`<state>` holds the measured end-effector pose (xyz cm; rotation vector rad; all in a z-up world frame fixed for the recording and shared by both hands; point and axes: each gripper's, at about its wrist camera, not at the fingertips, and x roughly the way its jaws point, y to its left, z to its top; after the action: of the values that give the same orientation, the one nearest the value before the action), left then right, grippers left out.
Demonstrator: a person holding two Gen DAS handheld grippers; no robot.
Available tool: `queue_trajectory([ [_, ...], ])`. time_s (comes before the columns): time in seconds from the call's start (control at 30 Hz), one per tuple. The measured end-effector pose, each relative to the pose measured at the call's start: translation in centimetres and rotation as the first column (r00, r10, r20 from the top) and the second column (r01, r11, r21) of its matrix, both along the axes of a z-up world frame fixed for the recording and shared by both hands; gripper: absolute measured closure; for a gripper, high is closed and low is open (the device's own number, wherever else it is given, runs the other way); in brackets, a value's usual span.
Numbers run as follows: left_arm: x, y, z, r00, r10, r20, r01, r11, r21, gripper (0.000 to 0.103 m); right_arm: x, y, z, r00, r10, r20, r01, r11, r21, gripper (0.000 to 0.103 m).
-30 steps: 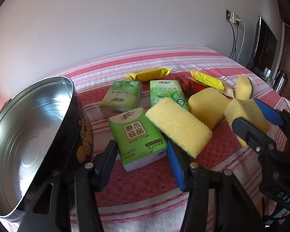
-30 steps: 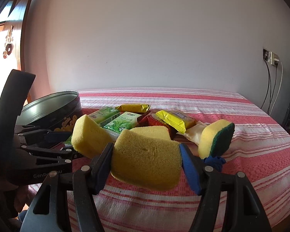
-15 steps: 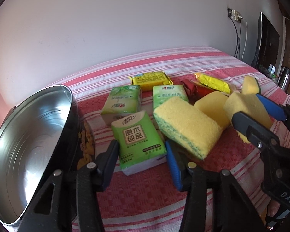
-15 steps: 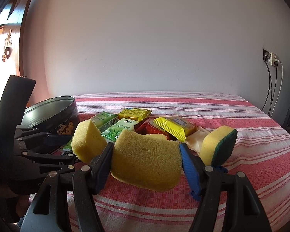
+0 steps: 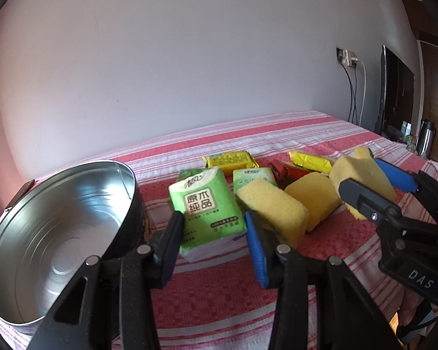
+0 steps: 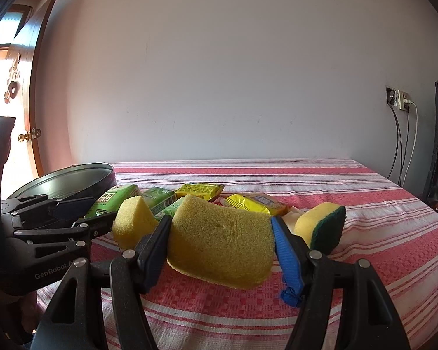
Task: Organize objects
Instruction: 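Grasp the green tissue pack with the left tool and lift it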
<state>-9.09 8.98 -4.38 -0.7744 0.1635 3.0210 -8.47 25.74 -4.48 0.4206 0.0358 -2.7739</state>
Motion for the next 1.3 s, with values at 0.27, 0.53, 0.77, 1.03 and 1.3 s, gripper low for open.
queue_trajectory([
  [0.27,1.9,-0.8,0.9,0.991,-0.009,-0.131,0.015,0.999,0.043,0.061,0.2,-0.1,0.1,1.000,-0.004,-0.022,0.004,1.000,0.003,0.034],
  [0.53,2.7,-0.6,1.1,0.985,-0.018,-0.170,0.024,0.999,0.032,0.061,0.2,-0.1,0.0,1.000,-0.003,-0.022,0.003,1.000,0.014,0.034],
  [0.77,3.2,-0.3,1.1,0.980,-0.025,-0.196,0.029,0.999,0.020,0.061,0.4,0.0,0.0,0.999,0.007,-0.032,-0.006,1.000,0.014,0.034],
  [1.03,3.6,-0.7,1.1,0.979,-0.012,-0.201,0.022,0.999,0.047,0.061,0.4,-0.1,0.0,0.999,0.022,-0.043,-0.021,1.000,0.018,0.034],
  [1.3,4.1,-1.3,1.5,0.978,-0.005,-0.211,0.021,0.997,0.075,0.061,0.5,-0.6,0.0,0.999,0.024,-0.028,-0.023,0.999,0.043,0.034],
])
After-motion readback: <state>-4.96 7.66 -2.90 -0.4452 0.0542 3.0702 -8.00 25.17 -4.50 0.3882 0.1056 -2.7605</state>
